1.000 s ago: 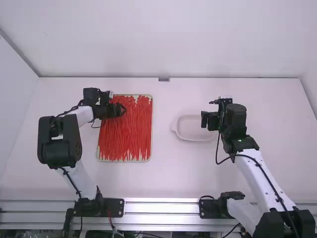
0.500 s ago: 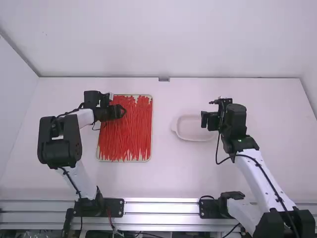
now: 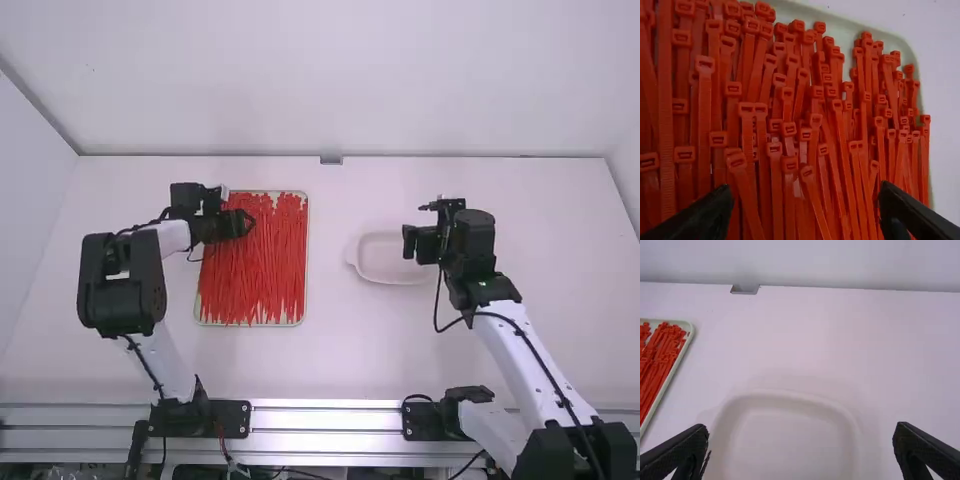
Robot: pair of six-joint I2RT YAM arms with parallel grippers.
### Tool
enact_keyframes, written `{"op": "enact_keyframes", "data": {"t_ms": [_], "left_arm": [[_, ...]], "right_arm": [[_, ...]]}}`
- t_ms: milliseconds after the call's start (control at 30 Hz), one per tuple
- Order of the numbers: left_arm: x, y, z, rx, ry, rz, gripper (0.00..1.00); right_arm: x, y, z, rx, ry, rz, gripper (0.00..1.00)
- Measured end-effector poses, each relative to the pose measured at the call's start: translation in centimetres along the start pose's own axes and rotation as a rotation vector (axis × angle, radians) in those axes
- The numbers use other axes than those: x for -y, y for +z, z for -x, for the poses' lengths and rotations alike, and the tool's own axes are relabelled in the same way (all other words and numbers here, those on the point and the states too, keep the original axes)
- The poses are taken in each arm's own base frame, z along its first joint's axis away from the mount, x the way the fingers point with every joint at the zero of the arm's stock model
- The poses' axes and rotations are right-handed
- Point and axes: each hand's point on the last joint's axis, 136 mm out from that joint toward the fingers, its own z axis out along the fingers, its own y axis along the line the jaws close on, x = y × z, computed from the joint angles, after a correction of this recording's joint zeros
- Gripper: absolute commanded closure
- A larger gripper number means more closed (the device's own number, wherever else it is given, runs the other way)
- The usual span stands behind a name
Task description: Fasten the cable tie
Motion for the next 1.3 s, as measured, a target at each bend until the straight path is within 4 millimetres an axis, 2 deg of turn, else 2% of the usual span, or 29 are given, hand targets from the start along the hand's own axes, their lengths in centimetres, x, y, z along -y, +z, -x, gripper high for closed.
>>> {"op": "enact_keyframes", "data": {"t_ms": [133, 467, 600, 833, 1067, 1167, 1300], "left_arm": [[-0.36, 0.75, -0.73, -0.020, -0.014, -0.008, 0.28], [-0.31, 0.74, -0.65, -0.017, -0.017, -0.010, 0.31], [-0.32, 0.76, -0.66, -0.017, -0.018, -0.009, 0.36], [-0.39, 0.76, -0.70, -0.019, -0.025, -0.007, 0.39], [-0.46, 0.77, -0.73, -0.020, -0.038, -0.003, 0.48], [-0.48, 0.75, -0.75, -0.020, -0.041, -0.003, 0.58], [-0.51, 0.75, -0.82, -0.023, -0.044, -0.002, 0.57]], "right_arm": [[0.07, 0.00, -0.01, 0.000, 0.000, 0.000, 0.02], [0.21, -0.01, 0.08, 0.003, 0.002, -0.003, 0.02], [0.21, -0.01, 0.08, 0.003, -0.007, -0.003, 0.02], [0.08, 0.00, 0.08, 0.003, -0.017, 0.000, 0.02], [-0.01, 0.01, 0.08, 0.003, -0.020, 0.002, 0.02], [-0.01, 0.01, 0.08, 0.003, -0.021, 0.001, 0.02], [0.05, 0.01, 0.08, 0.003, -0.020, -0.002, 0.02]]}}
